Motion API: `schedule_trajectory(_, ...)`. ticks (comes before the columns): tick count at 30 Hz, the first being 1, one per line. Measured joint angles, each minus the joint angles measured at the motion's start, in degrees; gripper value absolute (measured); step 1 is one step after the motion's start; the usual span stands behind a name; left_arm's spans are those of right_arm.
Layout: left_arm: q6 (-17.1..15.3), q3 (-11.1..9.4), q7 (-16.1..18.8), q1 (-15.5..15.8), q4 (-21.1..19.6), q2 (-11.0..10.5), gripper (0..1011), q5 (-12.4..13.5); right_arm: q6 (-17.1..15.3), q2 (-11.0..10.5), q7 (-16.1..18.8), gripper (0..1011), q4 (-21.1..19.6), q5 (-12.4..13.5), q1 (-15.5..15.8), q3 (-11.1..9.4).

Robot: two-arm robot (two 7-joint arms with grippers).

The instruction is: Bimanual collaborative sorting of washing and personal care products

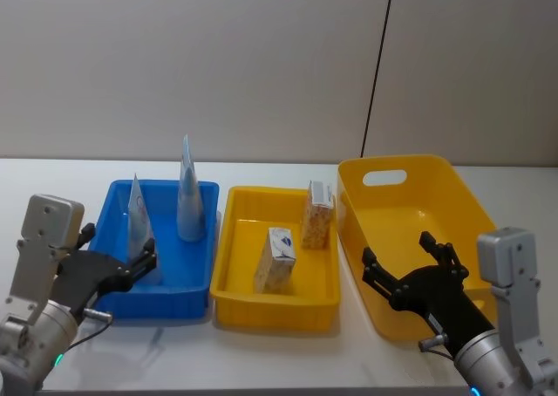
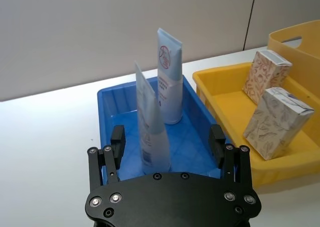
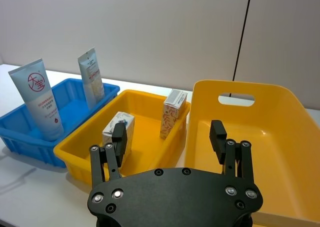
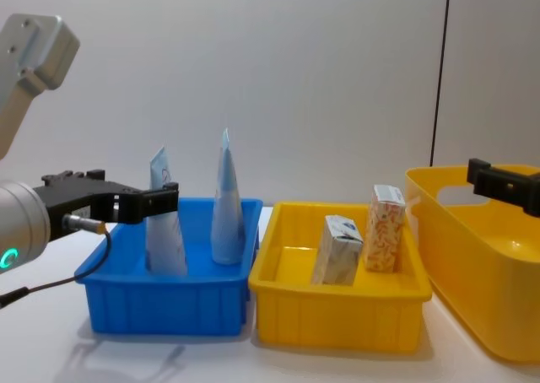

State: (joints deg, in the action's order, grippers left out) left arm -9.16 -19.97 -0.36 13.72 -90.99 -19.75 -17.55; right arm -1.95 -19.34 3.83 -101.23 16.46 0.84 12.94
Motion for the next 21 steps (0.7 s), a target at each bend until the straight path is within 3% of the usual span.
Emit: schedule_trajectory(21,-0.04,1.00,-5.53,7.48,13.30,3.37,1000,-2.68,0.00,0.00,0.00,1003,0.00,0.00,0.00,0.00)
